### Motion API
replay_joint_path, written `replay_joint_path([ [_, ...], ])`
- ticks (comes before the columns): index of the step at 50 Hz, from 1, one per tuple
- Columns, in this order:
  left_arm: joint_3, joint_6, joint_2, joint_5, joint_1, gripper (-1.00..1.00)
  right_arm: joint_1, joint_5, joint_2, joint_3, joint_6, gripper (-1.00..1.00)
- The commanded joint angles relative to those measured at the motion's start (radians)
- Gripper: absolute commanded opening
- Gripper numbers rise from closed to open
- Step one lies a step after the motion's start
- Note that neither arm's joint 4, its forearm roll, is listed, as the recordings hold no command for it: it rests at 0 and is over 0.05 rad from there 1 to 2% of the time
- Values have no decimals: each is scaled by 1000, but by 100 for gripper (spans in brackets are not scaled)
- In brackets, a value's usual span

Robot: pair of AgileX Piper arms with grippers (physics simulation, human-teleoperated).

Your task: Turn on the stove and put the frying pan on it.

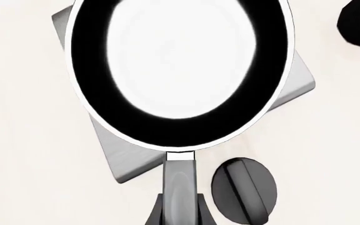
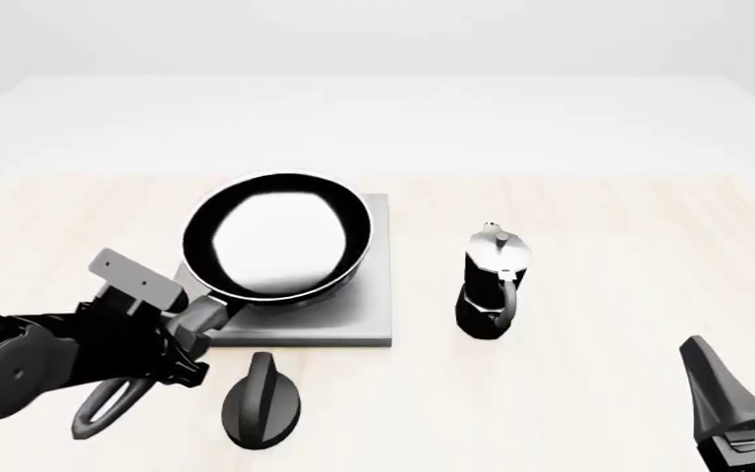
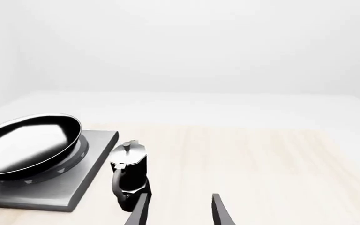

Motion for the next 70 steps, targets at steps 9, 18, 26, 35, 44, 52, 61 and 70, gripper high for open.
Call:
replay_joint_path([
  [9,0,8,11,-39,-7,-100,-2,-1,0,2,1,100],
  [18,10,12,26,-59,-6,-100,-4,-2,0,5,3,100],
  [26,18,6,37,-71,-13,-100,-7,-4,0,7,2,100],
  [35,25,10,42,-77,-11,-100,-6,-3,0,6,2,100],
  [44,38,11,67,-105,-13,-100,-6,-4,0,7,2,100],
  [52,44,6,83,-120,-19,-100,-9,-3,0,7,2,100],
  [61,44,-7,79,-118,-25,-100,-9,-3,0,6,2,100],
  [70,19,-3,67,-102,-8,100,-8,-3,0,6,2,100],
])
